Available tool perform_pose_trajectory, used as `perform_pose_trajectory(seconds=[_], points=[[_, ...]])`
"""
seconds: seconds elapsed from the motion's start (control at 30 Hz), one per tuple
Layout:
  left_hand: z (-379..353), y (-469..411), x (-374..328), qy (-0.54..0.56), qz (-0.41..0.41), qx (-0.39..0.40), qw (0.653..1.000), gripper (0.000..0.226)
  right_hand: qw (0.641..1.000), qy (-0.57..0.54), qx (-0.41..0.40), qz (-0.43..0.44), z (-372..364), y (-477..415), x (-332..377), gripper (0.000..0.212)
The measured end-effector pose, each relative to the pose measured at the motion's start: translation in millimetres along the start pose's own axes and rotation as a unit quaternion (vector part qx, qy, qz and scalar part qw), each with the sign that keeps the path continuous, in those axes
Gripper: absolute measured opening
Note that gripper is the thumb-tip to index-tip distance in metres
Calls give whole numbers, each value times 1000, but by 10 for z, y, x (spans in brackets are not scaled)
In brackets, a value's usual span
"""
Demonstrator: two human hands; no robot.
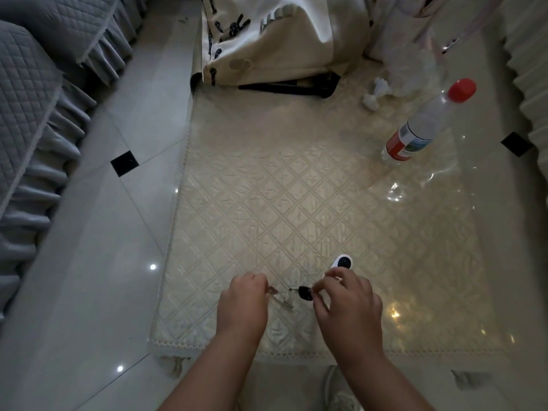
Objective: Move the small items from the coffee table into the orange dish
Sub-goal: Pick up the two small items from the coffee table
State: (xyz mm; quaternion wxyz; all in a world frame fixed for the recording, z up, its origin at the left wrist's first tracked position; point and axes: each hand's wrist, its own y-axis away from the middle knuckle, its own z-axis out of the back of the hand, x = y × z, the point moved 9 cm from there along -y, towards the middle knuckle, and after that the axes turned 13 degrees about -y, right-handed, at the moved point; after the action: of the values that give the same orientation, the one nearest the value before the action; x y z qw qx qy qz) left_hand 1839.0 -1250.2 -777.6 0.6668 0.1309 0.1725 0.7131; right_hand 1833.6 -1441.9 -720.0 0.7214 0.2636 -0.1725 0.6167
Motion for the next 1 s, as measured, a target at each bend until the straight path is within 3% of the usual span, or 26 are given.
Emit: perform_pose_trajectory(seconds=[0.2, 0.33, 0.57, 0.7, 1.0], points=[[104, 129, 101, -8, 5, -36, 999, 10, 1000, 3, 1, -2, 92, -42, 65, 11], [545, 300, 102, 27, 7, -110, 994, 8, 1000, -11, 6, -11, 254, -19, 191, 10], [1320, 502, 200, 105, -6, -136, 985, 7, 998, -67, -9, 1, 701, -3, 591, 7], [2046, 766, 185, 132, -27, -139, 981, 7, 996, -84, -27, 35, 1307, 57, 1037, 9], [4268, 1892, -108, 101, -74, -267, 955, 6, 982, -131, -94, 97, 3363, 386, 2180, 13]])
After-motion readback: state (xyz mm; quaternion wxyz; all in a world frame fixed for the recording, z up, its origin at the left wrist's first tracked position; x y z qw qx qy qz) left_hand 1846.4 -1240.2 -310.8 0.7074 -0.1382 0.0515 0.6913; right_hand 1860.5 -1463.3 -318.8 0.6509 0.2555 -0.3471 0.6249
